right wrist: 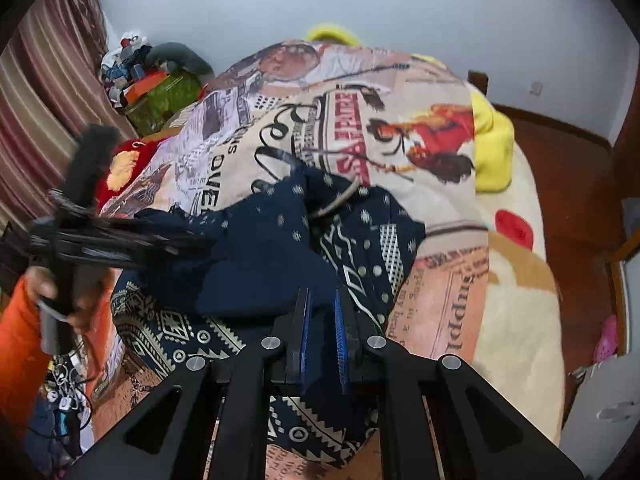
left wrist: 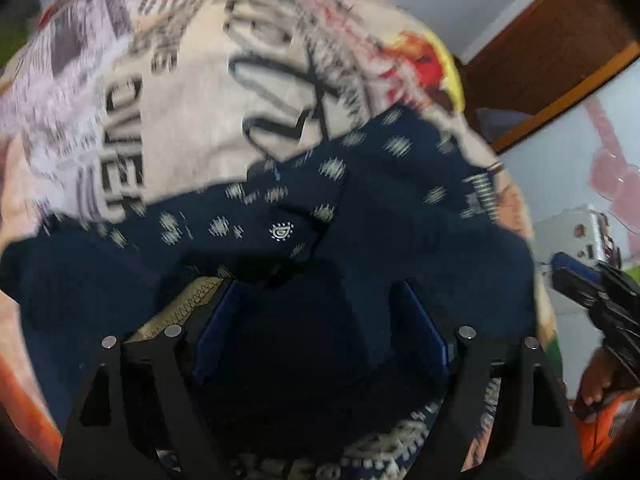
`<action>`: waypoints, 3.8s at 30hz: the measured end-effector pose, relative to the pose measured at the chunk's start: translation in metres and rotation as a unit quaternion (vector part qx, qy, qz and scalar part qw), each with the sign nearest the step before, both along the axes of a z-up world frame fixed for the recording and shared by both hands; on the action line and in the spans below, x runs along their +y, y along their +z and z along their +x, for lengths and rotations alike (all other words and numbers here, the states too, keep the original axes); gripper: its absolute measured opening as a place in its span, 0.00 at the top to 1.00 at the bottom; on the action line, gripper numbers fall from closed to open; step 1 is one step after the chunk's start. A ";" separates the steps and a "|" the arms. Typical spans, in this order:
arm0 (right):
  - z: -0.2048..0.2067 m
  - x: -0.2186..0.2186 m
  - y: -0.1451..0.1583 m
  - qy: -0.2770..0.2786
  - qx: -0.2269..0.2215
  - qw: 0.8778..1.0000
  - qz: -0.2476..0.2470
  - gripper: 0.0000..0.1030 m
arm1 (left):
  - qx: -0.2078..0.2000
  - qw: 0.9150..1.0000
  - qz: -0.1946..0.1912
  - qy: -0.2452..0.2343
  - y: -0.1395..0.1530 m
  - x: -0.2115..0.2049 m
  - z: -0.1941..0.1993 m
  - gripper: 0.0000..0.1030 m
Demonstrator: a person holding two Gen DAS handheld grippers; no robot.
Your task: Fold large clothes
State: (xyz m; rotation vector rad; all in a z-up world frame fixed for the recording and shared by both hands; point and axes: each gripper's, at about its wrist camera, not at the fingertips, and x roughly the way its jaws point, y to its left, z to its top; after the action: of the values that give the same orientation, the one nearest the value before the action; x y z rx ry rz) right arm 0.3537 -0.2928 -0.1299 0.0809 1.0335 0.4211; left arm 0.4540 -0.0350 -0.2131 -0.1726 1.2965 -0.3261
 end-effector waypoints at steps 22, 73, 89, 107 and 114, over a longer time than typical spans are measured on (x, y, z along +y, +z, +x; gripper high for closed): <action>0.027 -0.017 -0.034 0.015 0.045 0.997 0.067 0.92 | -0.245 0.965 0.048 -0.077 0.117 -0.067 -0.021 0.87; 0.080 0.061 -0.070 -0.045 0.061 0.994 -0.081 0.93 | -0.190 0.946 0.162 0.209 0.024 0.200 0.025 0.97; 0.052 0.087 -0.027 -0.013 0.056 0.997 -0.041 0.92 | -0.173 0.976 0.106 0.074 0.049 0.174 -0.034 0.60; -0.033 0.165 -0.052 0.136 0.065 0.980 -0.126 0.92 | -0.120 0.987 0.088 0.065 -0.012 0.129 -0.134 0.20; -0.047 0.114 -0.047 0.095 0.059 0.983 -0.146 0.92 | -0.133 0.974 0.146 0.109 -0.004 0.150 -0.160 0.20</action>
State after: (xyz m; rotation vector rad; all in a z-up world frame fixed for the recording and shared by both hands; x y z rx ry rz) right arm 0.3064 -0.1790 -0.1770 -0.2605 1.2159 0.4363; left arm 0.2935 0.1152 -0.2176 -0.0182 1.0333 0.0311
